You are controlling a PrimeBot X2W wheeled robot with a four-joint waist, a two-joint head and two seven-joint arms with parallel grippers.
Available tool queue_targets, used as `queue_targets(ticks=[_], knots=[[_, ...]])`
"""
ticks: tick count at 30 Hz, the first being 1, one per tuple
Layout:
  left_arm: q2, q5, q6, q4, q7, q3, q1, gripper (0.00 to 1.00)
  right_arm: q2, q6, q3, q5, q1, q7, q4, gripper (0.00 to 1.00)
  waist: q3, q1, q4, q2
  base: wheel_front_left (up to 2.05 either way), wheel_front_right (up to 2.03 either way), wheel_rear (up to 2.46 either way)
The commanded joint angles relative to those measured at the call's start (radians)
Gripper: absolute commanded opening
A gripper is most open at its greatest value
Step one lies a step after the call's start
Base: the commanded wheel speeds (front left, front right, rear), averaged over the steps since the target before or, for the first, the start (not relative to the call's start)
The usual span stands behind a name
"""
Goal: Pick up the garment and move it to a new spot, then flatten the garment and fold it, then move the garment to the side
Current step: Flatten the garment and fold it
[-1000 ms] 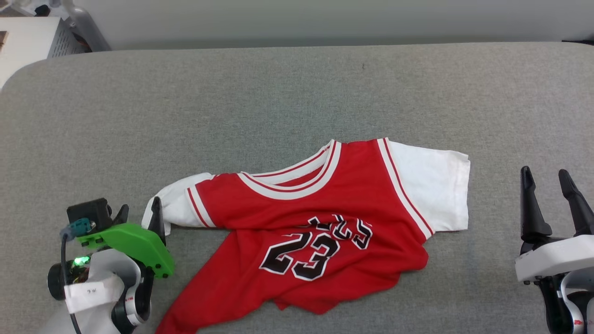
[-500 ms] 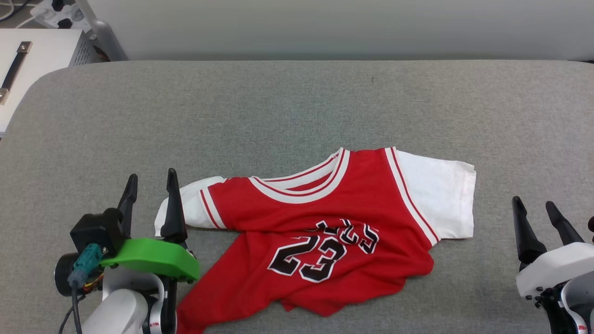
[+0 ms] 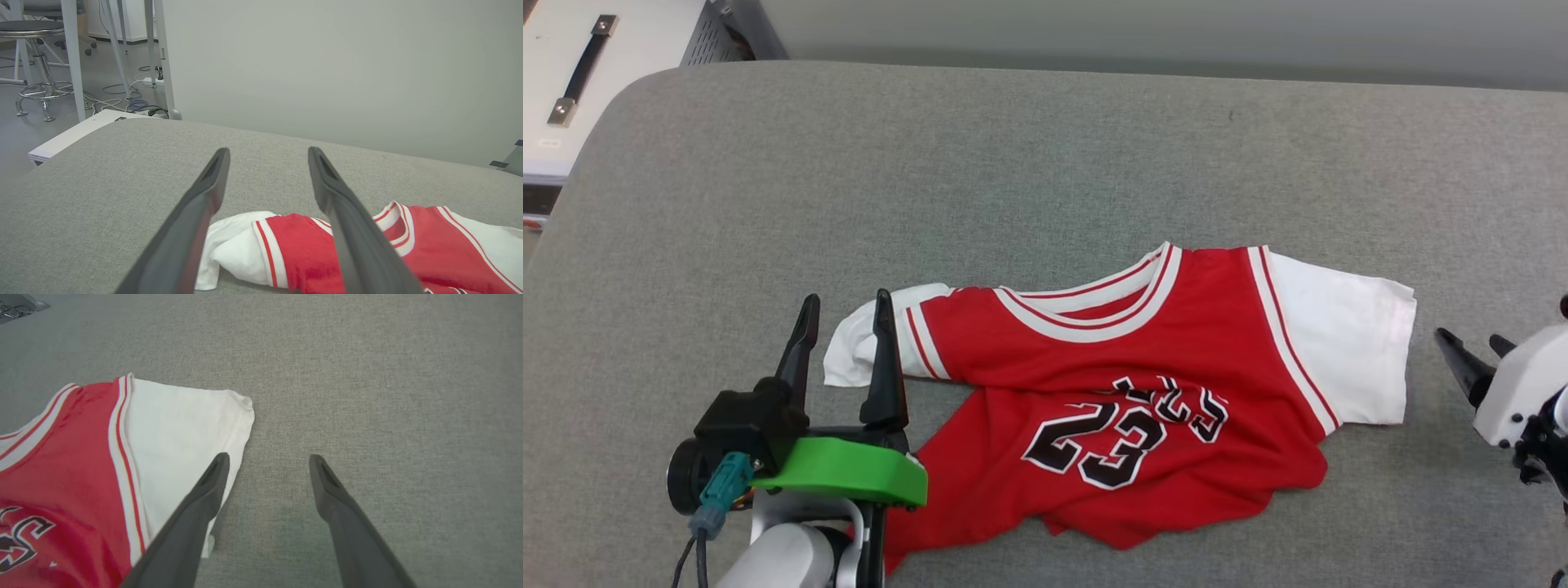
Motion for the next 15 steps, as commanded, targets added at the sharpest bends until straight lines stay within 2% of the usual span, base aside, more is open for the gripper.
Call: queue_targets(ticks=[1,9,15], knots=[[-0.012,0.01,-0.01,-0.001,-0.006,0.0,-0.023,1.0,-0.012,-0.001,0.022,0.013,-0.034,0.021,0.015,1.0,0.03,0.0,0.031,0.0,0.0,0.0,0.0],[-0.067,0.043,-0.053,0.022,-0.006,0.008,-0.056,1.0,-0.093,-0.001,0.161,0.066,-0.206,0.122,0.136,1.0,0.098,0.0,0.077,0.0,0.0,0.0,0.0],[-0.098,0.063,-0.078,0.043,-0.006,0.024,-0.061,1.0,-0.115,-0.001,0.255,0.108,-0.249,0.178,0.255,1.0,0.123,0.0,0.092,0.0,0.0,0.0,0.0]])
